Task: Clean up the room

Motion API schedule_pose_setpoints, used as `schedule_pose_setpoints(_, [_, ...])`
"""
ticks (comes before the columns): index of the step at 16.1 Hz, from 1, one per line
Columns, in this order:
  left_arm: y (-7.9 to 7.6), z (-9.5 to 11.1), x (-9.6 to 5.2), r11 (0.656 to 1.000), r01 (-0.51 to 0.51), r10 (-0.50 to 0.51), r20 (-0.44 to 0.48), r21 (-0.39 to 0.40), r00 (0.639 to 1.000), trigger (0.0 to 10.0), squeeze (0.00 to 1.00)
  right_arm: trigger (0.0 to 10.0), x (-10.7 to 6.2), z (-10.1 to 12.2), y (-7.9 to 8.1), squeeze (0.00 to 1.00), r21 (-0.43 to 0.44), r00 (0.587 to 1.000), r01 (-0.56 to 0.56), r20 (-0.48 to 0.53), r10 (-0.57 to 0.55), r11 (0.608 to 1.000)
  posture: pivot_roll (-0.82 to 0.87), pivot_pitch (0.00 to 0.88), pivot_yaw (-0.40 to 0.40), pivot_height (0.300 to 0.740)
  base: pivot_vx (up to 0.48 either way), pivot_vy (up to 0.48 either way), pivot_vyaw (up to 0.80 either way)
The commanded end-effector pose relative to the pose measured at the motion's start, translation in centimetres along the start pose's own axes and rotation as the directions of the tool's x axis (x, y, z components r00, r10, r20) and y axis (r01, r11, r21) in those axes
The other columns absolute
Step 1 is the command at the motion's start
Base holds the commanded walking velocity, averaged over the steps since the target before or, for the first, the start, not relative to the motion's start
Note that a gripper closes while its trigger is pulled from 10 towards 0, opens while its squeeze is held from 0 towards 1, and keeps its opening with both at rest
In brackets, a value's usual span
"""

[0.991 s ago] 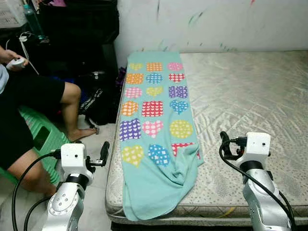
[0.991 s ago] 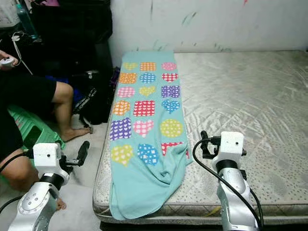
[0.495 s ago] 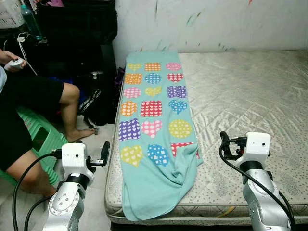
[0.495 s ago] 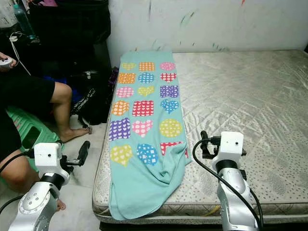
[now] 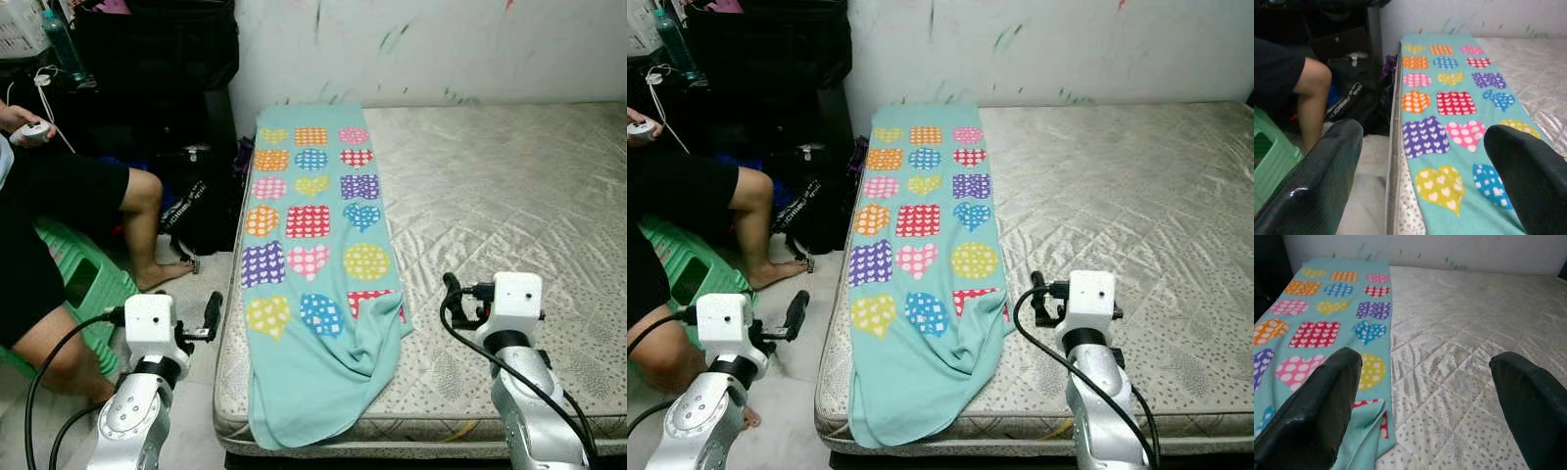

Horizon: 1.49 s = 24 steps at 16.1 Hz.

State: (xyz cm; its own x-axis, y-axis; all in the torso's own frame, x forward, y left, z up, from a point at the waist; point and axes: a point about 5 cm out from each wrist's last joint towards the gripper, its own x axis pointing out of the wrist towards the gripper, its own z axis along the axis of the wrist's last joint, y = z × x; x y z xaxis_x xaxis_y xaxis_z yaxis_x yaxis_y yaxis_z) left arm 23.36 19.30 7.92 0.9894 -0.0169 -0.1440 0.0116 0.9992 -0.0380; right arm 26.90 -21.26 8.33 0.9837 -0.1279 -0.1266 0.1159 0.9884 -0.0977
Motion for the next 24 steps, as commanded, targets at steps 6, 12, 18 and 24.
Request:
schedule_pose_setpoints(6, [0.4, -0.1, 0.1, 1.000, -0.016, 0.016, -0.005, 0.009, 1.000, 10.0, 0.00, 10.0, 0.1, -0.8, 0.1, 0.00, -0.028, 0.998, 0.014, -0.055, -0.015, 1.000, -0.10, 0.000, 0.028, 0.740, 0.000, 0.000, 0.00])
schedule_pose_setpoints(12, [0.7, -0.2, 0.5, 0.999, -0.048, 0.048, -0.018, 0.025, 0.999, 10.0, 0.00, 10.0, 0.3, -0.8, -0.3, 0.00, -0.054, 0.997, 0.055, -0.047, -0.058, 0.997, -0.10, 0.000, 0.027, 0.740, 0.000, 0.000, 0.00])
schedule_pose_setpoints(18, [0.7, -0.3, 1.2, 0.996, -0.090, 0.090, -0.052, 0.004, 0.995, 10.0, 0.00, 10.0, 0.1, -0.5, -2.0, 0.00, -0.057, 0.991, 0.127, -0.020, -0.129, 0.990, -0.11, 0.000, 0.033, 0.740, 0.000, 0.000, 0.00])
schedule_pose_setpoints(24, [-1.5, 0.1, 1.6, 0.992, 0.068, -0.073, -0.045, -0.107, 0.996, 10.0, 0.00, 10.0, -0.1, 0.5, -1.5, 0.00, 0.015, 0.999, 0.034, 0.004, -0.034, 0.999, -0.12, 0.000, 0.038, 0.740, 0.000, 0.000, 0.00])
